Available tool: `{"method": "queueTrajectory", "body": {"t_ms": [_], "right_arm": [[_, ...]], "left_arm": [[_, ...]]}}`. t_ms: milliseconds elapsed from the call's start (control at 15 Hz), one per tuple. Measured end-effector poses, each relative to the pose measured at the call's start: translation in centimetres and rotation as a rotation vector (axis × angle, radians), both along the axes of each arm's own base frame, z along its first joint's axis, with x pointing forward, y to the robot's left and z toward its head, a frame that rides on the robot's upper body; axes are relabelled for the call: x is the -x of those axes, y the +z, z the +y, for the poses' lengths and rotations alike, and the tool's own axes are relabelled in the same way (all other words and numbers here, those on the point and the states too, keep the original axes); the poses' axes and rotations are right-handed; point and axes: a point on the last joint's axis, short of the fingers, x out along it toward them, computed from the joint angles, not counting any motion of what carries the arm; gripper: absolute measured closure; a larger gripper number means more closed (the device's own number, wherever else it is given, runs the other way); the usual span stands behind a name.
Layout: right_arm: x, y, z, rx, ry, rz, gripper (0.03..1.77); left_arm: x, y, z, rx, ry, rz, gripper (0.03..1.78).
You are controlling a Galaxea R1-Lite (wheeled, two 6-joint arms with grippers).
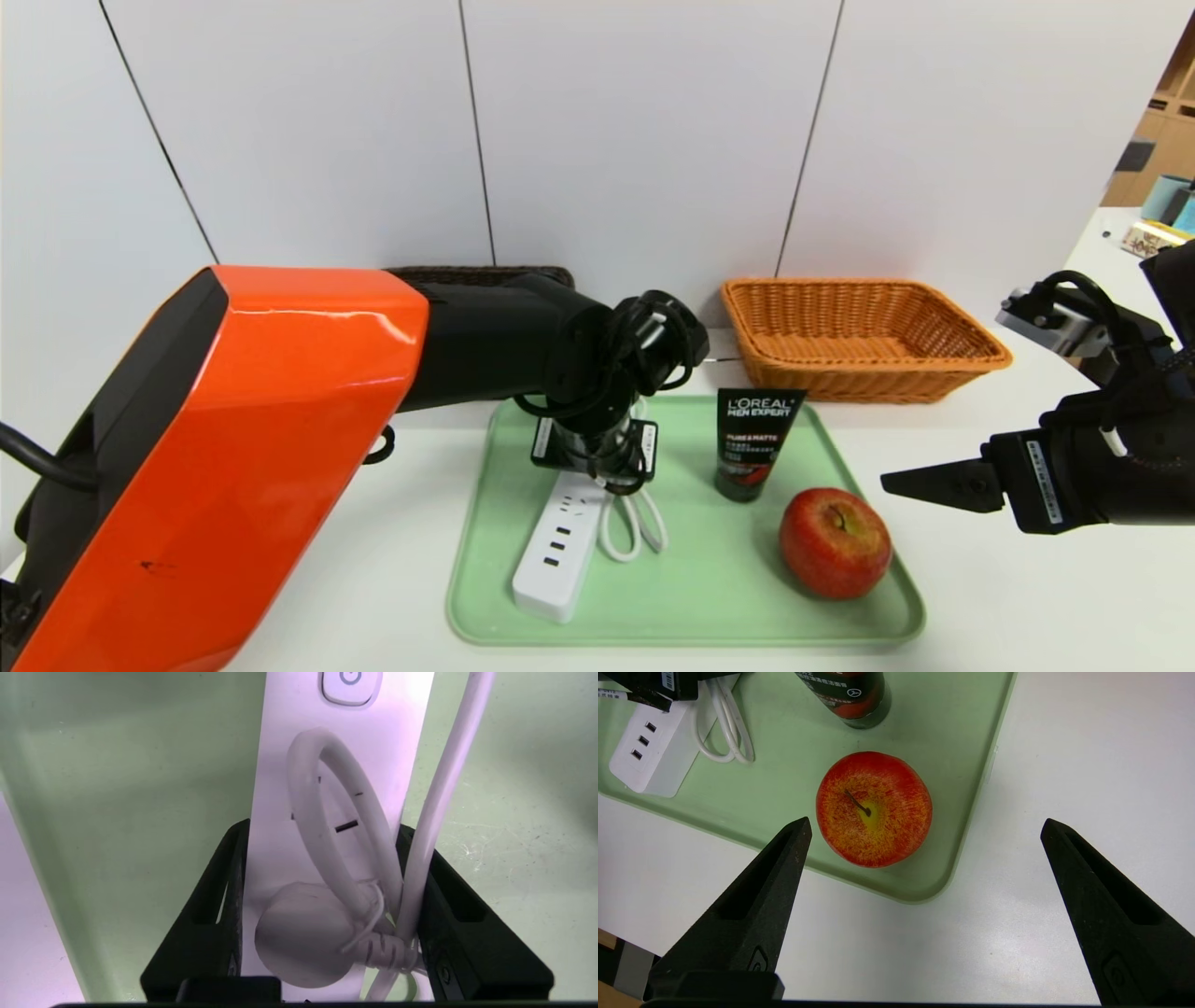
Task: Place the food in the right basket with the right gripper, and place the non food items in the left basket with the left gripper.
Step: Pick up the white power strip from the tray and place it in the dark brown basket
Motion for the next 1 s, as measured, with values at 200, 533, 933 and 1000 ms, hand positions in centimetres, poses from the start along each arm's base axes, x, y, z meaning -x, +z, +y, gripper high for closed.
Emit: {"method": "queueTrajectory", "body": {"t_ms": [200,533,933,1000], "right_arm": [[0.0,0.0,0.0,-0.001,-0.001,-0.002,0.10],[0.0,0.0,0.0,0.000,-0.001,0.000,0.10],[0.0,0.0,0.0,-0.001,0.001,0.000,0.10],[0.0,0.0,0.0,-0.002,0.002,-0.001,0.10]], "left_arm": [[0.0,0.0,0.0,-0.001,0.001,0.000,0.87],[0.3,0.6,0.3,-0.006,-0.006,-0.001,0.91],[0.8,2.9,0.8,0.020,-0.024,-0.046,0.97],[0.9,3.3,0.9,0.028,-0.026,-0.054,1.32]]}}
